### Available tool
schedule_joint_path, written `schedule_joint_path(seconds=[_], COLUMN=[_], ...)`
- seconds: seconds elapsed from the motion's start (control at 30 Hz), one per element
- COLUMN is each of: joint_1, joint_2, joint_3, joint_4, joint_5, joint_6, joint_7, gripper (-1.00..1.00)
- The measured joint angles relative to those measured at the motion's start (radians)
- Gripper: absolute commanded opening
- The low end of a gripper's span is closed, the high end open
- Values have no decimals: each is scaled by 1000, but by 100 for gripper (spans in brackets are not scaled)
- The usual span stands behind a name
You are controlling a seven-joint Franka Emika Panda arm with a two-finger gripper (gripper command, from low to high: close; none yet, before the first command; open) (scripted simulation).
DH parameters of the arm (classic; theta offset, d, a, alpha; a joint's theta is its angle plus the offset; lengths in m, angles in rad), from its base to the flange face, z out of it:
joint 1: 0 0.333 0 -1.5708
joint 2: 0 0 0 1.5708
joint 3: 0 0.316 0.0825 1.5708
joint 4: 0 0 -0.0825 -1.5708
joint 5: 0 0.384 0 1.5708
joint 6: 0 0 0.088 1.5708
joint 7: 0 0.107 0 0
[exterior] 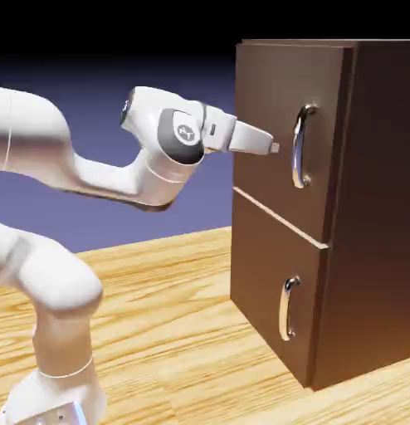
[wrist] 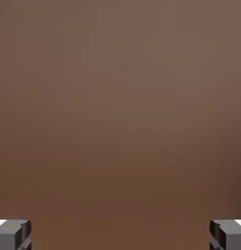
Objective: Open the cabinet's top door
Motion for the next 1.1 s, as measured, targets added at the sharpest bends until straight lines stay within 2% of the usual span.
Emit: schedule_joint_path(seconds=[0.8,0.97,1.0,1.1], joint_1=[258,443,451,415], joint_2=[-245,-194,-192,-198], joint_3=[-364,-443,-446,-419], joint_4=[103,202,206,177], joint_5=[-996,-1060,-1063,-1047], joint_6=[-19,-100,-103,-123], joint_7=[690,717,718,721], gripper=[0,0,-100,-100])
